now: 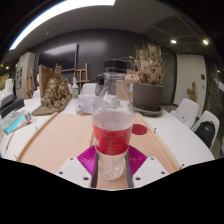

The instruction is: Pour water

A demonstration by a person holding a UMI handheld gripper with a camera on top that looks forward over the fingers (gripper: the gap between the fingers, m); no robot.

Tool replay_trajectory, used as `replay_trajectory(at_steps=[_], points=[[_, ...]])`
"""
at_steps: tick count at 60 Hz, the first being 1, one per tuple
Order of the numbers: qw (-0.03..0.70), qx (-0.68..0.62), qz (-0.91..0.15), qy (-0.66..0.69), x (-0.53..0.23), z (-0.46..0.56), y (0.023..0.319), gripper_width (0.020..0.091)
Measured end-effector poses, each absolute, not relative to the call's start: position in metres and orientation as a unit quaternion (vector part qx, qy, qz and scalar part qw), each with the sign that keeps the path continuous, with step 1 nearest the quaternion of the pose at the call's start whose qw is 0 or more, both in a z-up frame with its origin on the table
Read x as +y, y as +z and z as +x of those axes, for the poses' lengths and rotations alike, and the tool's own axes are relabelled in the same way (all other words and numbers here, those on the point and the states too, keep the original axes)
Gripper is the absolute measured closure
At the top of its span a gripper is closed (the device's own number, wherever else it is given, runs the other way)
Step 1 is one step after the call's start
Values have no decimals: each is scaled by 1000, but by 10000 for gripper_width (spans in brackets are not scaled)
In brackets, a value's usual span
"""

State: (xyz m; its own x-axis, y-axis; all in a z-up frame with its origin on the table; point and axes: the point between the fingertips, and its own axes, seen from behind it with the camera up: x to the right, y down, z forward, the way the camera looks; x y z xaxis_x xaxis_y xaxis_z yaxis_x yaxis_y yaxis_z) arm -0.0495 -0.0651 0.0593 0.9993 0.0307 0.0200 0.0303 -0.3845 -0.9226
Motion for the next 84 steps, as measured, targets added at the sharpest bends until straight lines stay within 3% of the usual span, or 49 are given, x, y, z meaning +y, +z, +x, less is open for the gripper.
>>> replay_trajectory(at_steps=[9,23,41,51,58,67,84], points=[[553,-24,-833,-11,-68,-51,58,863],[547,-37,-835,-43,-63,-35,87,865],[548,-113,-799,-222,-7,66,185,865],[521,-215,-739,-368,50,112,215,866],[489,-322,-670,-457,90,117,213,866],[434,-459,-560,-536,136,108,187,868],[375,-543,-444,-607,181,97,169,869]])
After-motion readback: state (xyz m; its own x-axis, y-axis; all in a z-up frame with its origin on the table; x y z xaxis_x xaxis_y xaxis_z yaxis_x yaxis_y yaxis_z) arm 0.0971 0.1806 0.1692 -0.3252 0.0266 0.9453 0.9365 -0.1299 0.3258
